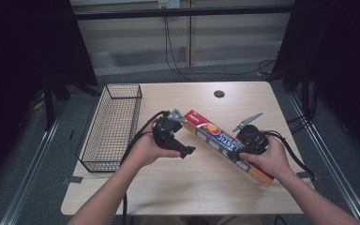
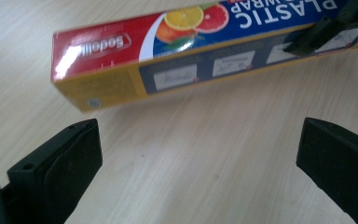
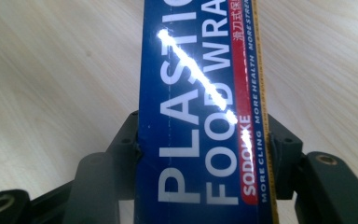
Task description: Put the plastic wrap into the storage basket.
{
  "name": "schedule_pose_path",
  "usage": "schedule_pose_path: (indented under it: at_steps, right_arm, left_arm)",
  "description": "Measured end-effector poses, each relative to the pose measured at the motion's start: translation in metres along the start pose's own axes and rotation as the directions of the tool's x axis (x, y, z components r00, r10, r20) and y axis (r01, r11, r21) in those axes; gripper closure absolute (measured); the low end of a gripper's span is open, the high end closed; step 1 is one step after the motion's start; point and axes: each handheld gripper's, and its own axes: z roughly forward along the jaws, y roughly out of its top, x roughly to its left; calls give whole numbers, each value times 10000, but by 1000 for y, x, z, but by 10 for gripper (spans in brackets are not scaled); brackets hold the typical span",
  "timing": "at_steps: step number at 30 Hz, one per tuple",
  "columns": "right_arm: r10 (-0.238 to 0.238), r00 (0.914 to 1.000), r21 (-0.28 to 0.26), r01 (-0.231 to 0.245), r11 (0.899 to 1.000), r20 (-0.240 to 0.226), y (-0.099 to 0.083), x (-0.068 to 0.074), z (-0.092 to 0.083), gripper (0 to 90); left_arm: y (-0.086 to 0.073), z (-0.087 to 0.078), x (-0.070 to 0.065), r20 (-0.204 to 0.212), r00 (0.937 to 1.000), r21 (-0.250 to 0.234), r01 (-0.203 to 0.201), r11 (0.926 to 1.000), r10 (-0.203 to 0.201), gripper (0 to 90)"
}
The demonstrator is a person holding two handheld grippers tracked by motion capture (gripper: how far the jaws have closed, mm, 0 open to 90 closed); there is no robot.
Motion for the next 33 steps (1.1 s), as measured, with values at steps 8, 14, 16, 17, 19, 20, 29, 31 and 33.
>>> schedule_pose_path:
  at_steps: [8, 14, 16, 17, 19, 20, 29, 31, 33]
  right_arm:
    - [-614, 9970, -94, 611, 9981, -470, 4, 8, -6, 439]
    - [-946, 9932, -81, 943, 9955, -673, 6, 12, -8, 439]
    - [-1171, 9906, -72, 1168, 9931, -710, 8, 14, -9, 438]
    - [-1230, 9896, -101, 1226, 9924, -748, 8, 15, -9, 438]
    - [-1326, 9878, -140, 1319, 9912, -815, 9, 17, -9, 439]
    - [-1537, 9841, -124, 1532, 9881, -890, 10, 18, -9, 438]
    - [-2081, 9720, -272, 2063, 9781, -1089, 13, 23, -12, 438]
    - [-2210, 9688, -269, 2193, 9753, -1121, 14, 23, -11, 437]
    - [-2579, 9589, -306, 2561, 9662, -1183, 13, 25, -11, 437]
  left_arm:
    - [24, 8, -6, 27, 9827, 444, -1849, 9818, 1850, 23]
    - [38, 16, -8, 319, 9664, 777, -2569, 9633, 2551, 31]
    - [41, 20, -9, 396, 9642, 896, -2650, 9601, 2624, 34]
    - [42, 22, -9, 556, 9616, 911, -2729, 9577, 2687, 34]
    - [44, 25, -10, 703, 9591, 1056, -2806, 9540, 2743, 34]
    - [45, 26, -10, 854, 9525, 1201, -3010, 9460, 2922, 34]
    - [49, 39, -13, 1697, 9102, 1591, -4036, 9010, 3777, 59]
    - [50, 41, -14, 1913, 8963, 1683, -4316, 8862, 4001, 85]
    - [49, 45, -15, 2059, 8871, 1860, -4500, 8734, 4132, 120]
